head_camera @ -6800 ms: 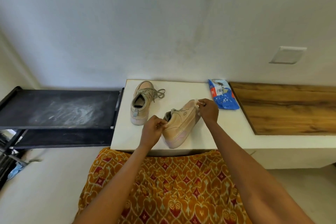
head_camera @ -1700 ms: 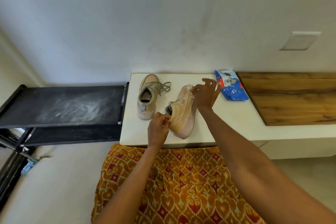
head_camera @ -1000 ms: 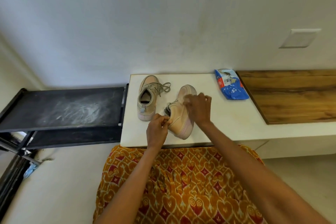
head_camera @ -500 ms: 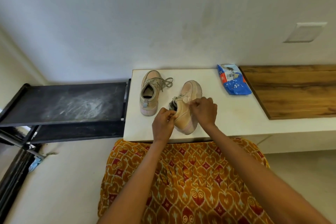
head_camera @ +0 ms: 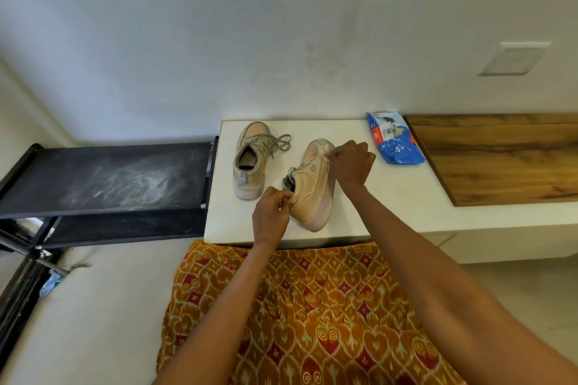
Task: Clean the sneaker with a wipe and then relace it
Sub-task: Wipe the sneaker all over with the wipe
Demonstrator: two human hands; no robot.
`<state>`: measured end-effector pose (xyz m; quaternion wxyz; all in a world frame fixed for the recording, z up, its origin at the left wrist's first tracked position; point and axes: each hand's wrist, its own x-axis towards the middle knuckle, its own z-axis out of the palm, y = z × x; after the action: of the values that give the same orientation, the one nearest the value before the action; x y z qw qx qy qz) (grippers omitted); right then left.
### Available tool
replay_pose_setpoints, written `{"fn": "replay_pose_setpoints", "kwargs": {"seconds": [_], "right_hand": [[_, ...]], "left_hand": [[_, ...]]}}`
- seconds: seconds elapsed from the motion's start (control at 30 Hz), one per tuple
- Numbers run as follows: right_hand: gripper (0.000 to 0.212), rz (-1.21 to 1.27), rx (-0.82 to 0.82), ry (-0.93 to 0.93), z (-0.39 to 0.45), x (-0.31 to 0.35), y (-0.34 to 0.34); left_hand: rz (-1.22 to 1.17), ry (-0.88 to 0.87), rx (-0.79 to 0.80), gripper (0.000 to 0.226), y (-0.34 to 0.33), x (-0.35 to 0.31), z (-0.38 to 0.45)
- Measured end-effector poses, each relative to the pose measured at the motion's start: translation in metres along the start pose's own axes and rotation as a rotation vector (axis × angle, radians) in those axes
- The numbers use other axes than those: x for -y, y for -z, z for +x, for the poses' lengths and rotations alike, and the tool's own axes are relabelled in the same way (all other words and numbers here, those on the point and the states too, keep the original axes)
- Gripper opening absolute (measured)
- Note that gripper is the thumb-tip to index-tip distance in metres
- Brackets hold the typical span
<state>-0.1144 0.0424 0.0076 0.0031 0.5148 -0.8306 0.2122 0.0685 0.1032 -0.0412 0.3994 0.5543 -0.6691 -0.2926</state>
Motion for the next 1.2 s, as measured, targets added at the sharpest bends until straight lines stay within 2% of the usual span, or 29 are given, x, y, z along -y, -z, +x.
{"fn": "replay_pose_setpoints", "kwargs": {"seconds": [0.2, 0.3, 0.37, 0.47, 0.57, 0.67, 0.9, 1.07, 1.13, 1.2], "right_hand": [[0.025, 0.060, 0.082, 0.232, -0.066, -0.004, 0.008], [0.024, 0.089, 0.158, 0.284, -0.072, -0.011, 0.015], [0.024, 0.110, 0.146, 0.260, -0.052, -0.009, 0.019], [0.022, 0.152, 0.055, 0.103, -0.015, -0.001, 0.020], [0.023, 0.092, 0.108, 0.014, 0.004, 0.002, 0.010], [0.025, 0.060, 0.159, 0.035, -0.005, 0.002, -0.001], [0.025, 0.111, 0.126, 0.179, -0.071, -0.002, 0.007], [0.022, 0.079, 0.166, 0.358, -0.107, -0.006, 0.014], [0.020, 0.086, 0.139, 0.310, -0.102, -0.011, 0.014], [0.017, 0.206, 0.103, 0.134, -0.095, -0.017, 0.013]], "left_hand": [[-0.031, 0.045, -0.017, 0.012, 0.001, 0.006, -0.001], [-0.047, 0.046, -0.024, 0.013, 0.002, 0.006, -0.004], [-0.038, 0.042, -0.012, 0.013, 0.003, 0.002, -0.005], [-0.003, 0.030, 0.018, 0.012, 0.003, -0.004, -0.005], [0.042, 0.001, 0.041, 0.012, 0.001, -0.009, -0.003], [0.048, 0.000, 0.026, 0.012, 0.000, -0.008, -0.003], [0.017, 0.039, -0.029, 0.013, -0.001, -0.003, -0.006], [-0.045, 0.097, -0.038, 0.014, 0.002, 0.004, -0.010], [-0.013, 0.077, 0.016, 0.014, 0.000, -0.004, -0.011], [0.058, 0.055, 0.076, 0.015, -0.006, -0.021, -0.008]]}}
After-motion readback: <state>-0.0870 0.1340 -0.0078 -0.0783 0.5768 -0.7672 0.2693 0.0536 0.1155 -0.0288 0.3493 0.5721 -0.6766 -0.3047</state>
